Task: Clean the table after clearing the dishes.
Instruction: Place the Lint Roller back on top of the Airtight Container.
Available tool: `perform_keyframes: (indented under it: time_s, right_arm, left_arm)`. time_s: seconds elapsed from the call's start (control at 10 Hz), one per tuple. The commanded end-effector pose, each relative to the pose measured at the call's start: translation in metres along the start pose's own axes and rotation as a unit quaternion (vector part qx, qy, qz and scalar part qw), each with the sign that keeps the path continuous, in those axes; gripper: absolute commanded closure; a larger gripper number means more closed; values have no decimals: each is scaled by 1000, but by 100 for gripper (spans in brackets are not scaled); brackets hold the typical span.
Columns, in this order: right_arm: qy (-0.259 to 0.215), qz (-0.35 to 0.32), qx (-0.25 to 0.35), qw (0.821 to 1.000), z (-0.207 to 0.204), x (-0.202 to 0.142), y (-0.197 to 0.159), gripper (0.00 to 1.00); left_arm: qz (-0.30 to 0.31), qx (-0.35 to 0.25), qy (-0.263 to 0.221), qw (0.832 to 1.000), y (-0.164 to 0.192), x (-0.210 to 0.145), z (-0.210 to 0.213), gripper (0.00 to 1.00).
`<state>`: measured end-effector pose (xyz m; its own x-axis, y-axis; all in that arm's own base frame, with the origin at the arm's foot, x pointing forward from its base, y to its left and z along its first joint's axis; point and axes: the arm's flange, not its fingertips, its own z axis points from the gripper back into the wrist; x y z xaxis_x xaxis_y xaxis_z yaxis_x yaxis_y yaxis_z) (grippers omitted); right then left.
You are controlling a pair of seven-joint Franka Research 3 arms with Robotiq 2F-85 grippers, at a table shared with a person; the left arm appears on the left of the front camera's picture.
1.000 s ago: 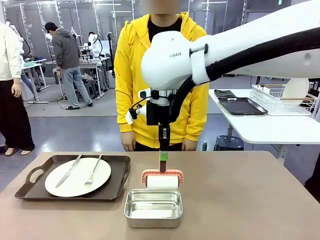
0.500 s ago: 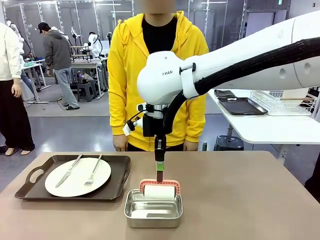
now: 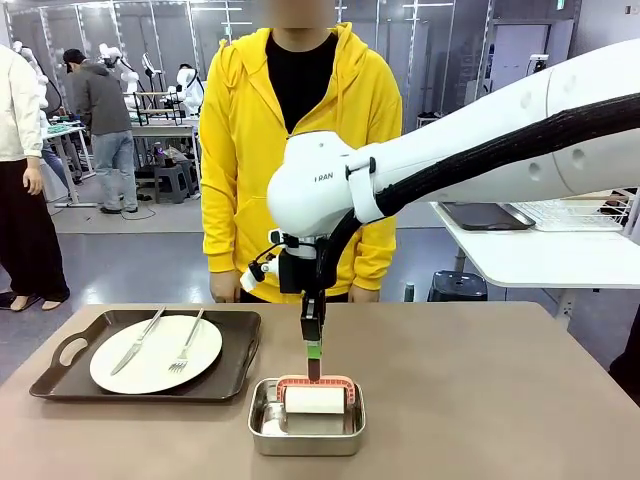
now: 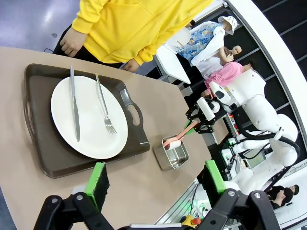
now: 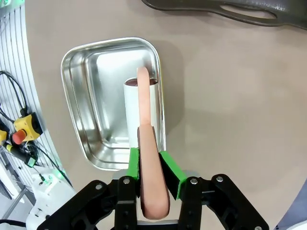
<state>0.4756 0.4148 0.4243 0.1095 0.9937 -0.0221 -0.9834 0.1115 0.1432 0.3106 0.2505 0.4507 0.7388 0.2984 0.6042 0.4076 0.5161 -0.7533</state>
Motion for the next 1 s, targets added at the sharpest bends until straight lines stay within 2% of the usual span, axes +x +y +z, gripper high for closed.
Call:
perform_keyframes:
  time_s: [0.0,0.1,0.2,0.3,0.4,0.5,0.6,0.9]
  right_arm:
    - [-4,-5,-9,1000,-4,5,3,77]
    - [-4,-4,-5,1000,-8,5,2,77]
    - [-9,-1,-6,1000,-7,6,2,64]
    - [-14,1,-3,1000,-2,6,1,42]
    - [-14,1,-4,1000,0,5,2,28]
    - [-12,4,-8,1000,1,5,3,6]
    - [-12,10,-8,1000,4,5,6,0]
    - [-16,11,-14,1000,12,4,9,0]
  left_arm:
    - [-4,-6,-5,1000,-2,0,2,0]
    - [-4,-6,-5,1000,-2,0,2,0]
    - [-4,-6,-5,1000,-2,0,2,0]
    - [-4,-6,-5,1000,-2,0,2,0]
    - [-4,-6,-5,1000,-2,0,2,0]
    - [-4,-6,-5,1000,-2,0,2,0]
    - [-4,-6,-5,1000,-2,0,2,0]
    - [-4,-6,-5,1000,-2,0,2,0]
